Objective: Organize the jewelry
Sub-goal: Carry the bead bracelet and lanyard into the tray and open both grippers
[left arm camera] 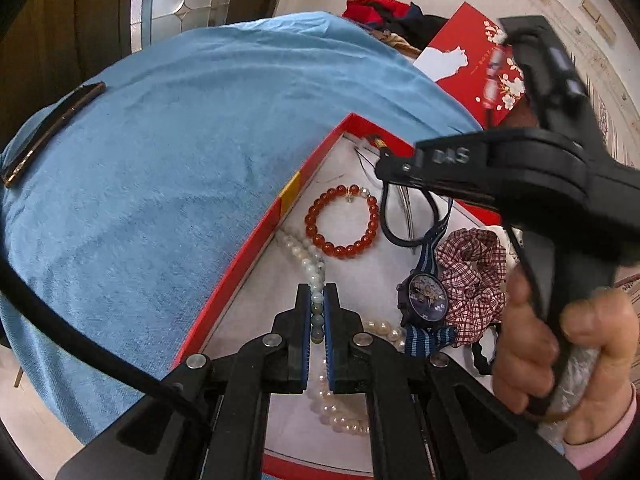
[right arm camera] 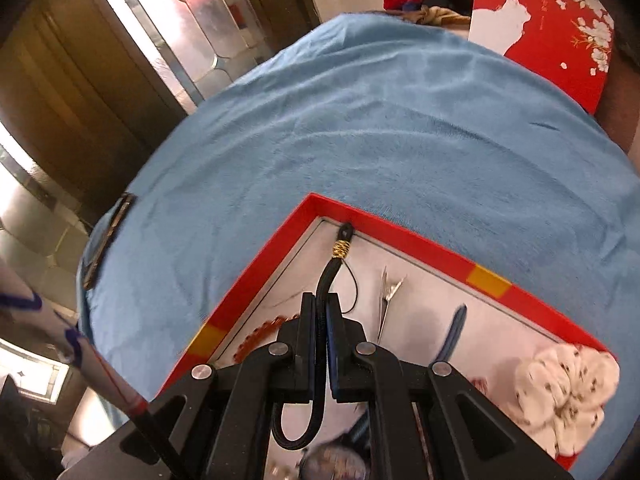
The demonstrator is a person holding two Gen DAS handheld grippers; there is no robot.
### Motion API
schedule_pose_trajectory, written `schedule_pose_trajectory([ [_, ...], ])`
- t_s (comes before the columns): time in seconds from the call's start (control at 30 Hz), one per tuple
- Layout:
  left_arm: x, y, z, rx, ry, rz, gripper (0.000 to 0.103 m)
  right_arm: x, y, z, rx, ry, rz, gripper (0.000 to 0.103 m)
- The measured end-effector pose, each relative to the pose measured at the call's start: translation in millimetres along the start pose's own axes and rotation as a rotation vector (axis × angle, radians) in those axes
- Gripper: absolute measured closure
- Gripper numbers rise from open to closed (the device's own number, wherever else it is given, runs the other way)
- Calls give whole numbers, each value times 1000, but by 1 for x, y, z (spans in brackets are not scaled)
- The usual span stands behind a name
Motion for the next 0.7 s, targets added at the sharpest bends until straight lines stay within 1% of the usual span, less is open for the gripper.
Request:
schedule_pose_trajectory([
  [0.1,0,1,1,-3,3,-3,97,-2,-4,6,13,0,9,98],
  [0.2,-1,3,-2,0,-4,-22,96,-3,-9,3,-3,-5,41,94],
  [0.23,-1,3,-2,6,-3,-26,94,-3,-10,-1,-6,-11,46,88],
  [0.27,-1,3,-2,9,-3,-27,91,-4,-10,-5,-10,-21,50,78],
  [0.3,-1,3,-3,9,-6,-28,86,-4,-10,-11,-17,-33,52,74],
  [0.33,-1,3,-3,8,-11,-27,84,-4,-10,-14,-16,-39,51,69],
  [0.4,-2,2,-7,10,-29,-28,76,-4,-9,-24,-11,-48,47,69],
  [0.53,-5,0,-16,18,-68,-22,70,-4,-8,-44,-9,-78,46,69],
  [0.7,-3,-8,-25,-22,-109,18,56,15,-11,-79,22,-110,19,68],
])
Point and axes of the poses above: each gripper's, at about its wrist camera, not at the fingertips, and z roughly the way its jaws point, y to its left, x to its underside, the point moved 6 cm from there along z, roughly the way its jaws point, and after that the axes turned 9 degrees about -x, right-handed, at the moved point
